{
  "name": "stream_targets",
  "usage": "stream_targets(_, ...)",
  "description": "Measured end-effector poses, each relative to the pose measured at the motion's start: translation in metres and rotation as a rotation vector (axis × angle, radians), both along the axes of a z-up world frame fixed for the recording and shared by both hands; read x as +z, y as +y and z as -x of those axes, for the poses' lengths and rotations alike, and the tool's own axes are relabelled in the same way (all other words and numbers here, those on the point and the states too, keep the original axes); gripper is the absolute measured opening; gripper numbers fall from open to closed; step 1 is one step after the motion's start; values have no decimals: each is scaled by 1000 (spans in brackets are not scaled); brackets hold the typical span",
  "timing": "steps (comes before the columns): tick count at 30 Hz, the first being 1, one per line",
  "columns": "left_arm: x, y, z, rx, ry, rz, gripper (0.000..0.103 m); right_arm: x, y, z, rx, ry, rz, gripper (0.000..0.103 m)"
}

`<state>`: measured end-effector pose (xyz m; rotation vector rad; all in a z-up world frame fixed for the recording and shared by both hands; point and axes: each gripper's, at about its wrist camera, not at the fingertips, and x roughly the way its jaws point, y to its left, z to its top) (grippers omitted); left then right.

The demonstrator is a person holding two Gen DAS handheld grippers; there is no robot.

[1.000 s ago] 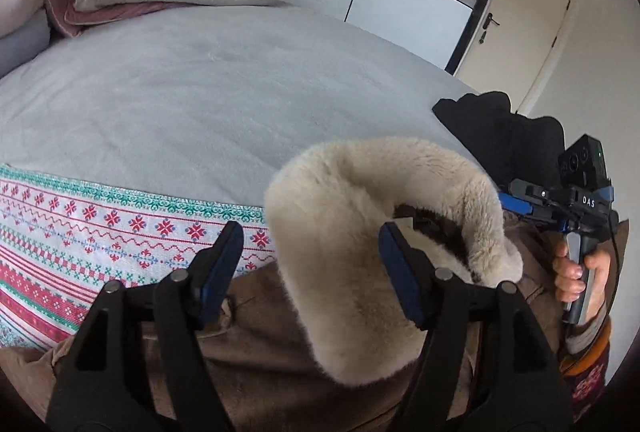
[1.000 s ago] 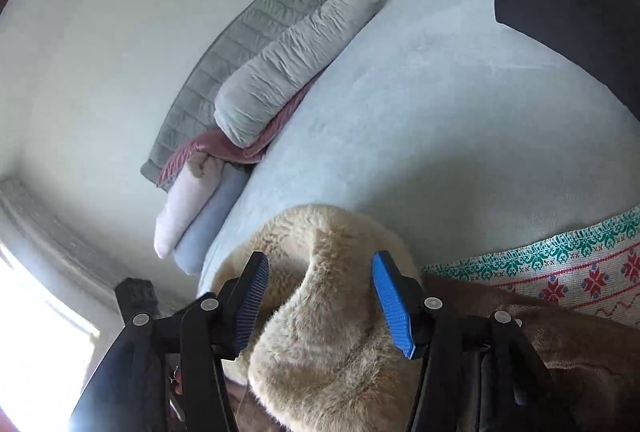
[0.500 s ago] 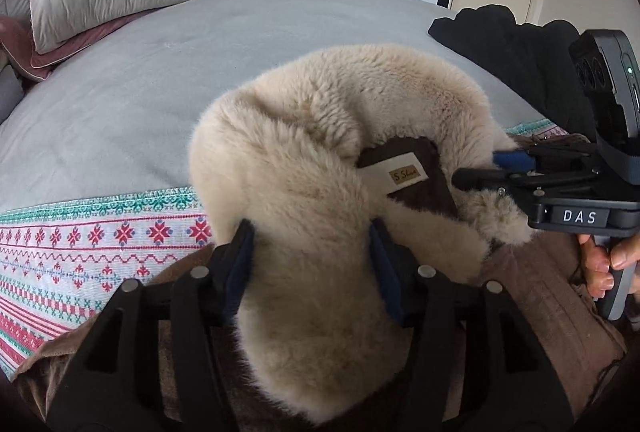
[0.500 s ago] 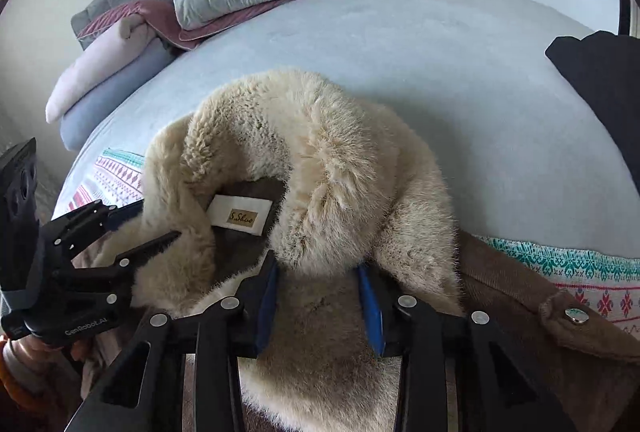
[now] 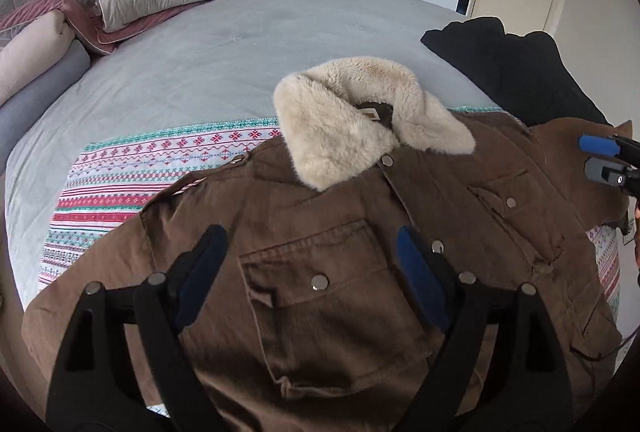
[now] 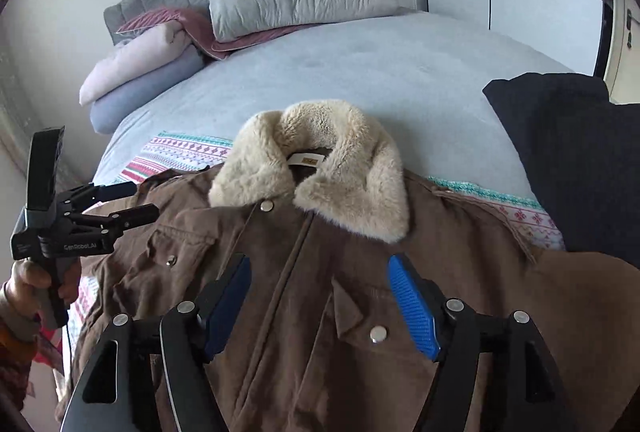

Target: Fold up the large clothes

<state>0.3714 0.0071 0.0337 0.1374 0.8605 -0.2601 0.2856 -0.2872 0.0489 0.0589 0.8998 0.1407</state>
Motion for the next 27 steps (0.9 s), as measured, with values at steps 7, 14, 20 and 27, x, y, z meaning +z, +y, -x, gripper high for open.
stream_targets(7, 38, 29, 127, 12, -35, -26, 91, 68, -12, 137, -84, -130, 8, 87)
stream_targets(14, 31, 62, 221, 14, 17, 57, 93, 70, -22, 244, -121, -126, -27, 92)
stream_targets(20, -23, 104, 275, 24, 74, -5, 93, 14, -39, 310, -126, -6, 0, 92)
stream_targets(27, -77, 137, 321, -25, 157, 64, 93, -33, -72, 366, -160, 96, 2, 92)
